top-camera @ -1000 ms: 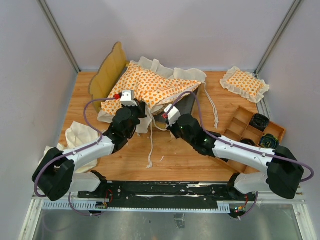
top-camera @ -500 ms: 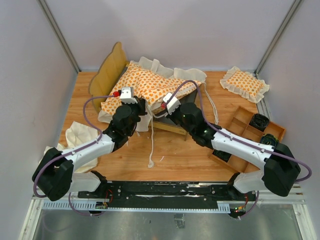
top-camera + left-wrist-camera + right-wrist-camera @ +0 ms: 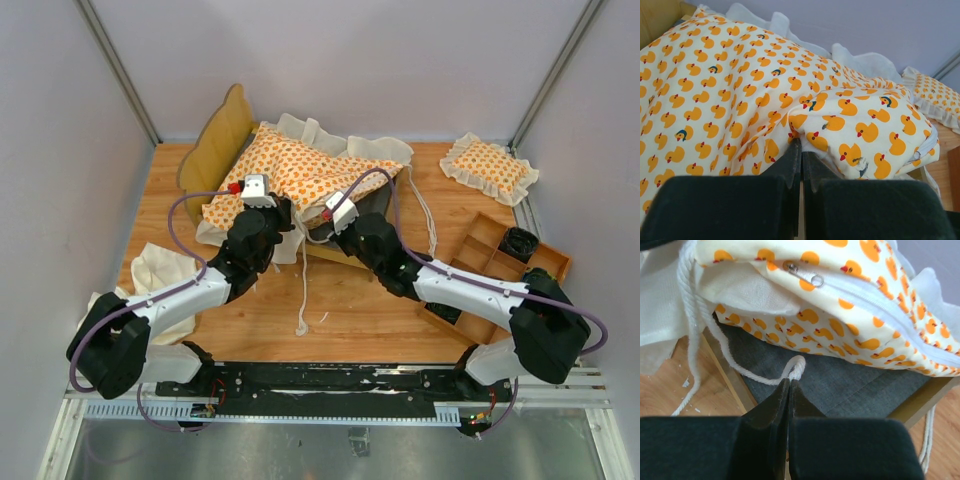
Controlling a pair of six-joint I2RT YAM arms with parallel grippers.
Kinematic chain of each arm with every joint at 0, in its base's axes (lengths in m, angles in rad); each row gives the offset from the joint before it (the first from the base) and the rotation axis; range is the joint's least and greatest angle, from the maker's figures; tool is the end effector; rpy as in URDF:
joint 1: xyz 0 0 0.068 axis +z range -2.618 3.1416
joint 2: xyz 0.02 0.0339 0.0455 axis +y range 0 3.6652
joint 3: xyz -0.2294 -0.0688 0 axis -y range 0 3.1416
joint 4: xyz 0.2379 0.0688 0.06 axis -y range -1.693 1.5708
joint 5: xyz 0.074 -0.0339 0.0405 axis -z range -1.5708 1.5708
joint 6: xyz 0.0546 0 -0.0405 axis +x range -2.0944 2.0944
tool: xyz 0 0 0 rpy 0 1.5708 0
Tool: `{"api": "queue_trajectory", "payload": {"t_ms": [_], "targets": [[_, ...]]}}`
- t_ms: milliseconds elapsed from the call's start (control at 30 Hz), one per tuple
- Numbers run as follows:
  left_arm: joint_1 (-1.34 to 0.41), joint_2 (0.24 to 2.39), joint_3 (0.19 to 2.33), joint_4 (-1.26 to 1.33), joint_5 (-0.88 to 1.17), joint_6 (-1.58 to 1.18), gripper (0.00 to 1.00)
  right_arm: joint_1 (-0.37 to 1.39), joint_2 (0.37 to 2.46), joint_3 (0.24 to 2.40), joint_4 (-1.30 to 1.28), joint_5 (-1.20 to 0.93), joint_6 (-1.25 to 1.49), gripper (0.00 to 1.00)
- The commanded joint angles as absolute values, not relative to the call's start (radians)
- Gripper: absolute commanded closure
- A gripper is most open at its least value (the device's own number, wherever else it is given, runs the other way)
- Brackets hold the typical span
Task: Set up the pet bed
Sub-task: Cross the ropes on the bed frame.
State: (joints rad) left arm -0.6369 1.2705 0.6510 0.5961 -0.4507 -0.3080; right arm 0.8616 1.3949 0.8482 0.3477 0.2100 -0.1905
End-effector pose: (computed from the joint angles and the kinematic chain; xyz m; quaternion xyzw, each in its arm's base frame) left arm 0.2584 -0.1615 0.2405 -0.0399 0.7134 -0.1676 0.6792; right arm 0.2295 0.2500 0.2418 -0.3290 0.6989 0.1308 0.6215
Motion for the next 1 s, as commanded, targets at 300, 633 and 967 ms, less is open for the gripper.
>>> {"api": "queue_trajectory", "payload": {"t_ms": [300, 633, 967], "targets": [[-0.626, 1.272, 0.66, 0.626, -0.47, -0.309, 1.0, 0.841, 1.453, 0.771, 0.451, 0.265, -0.014, 1.0], [-0.626, 1.269, 0.657, 0.626, -0.471, -0.314, 1.0, 0.816, 1.448, 0.79, 0.466, 0.387, -0.101, 1.0], [-0.626, 1.283, 0.659, 0.627, -0.476, -0.311, 1.0, 0.793, 1.456, 0.76, 0.444, 0.299, -0.056, 1.0]]}}
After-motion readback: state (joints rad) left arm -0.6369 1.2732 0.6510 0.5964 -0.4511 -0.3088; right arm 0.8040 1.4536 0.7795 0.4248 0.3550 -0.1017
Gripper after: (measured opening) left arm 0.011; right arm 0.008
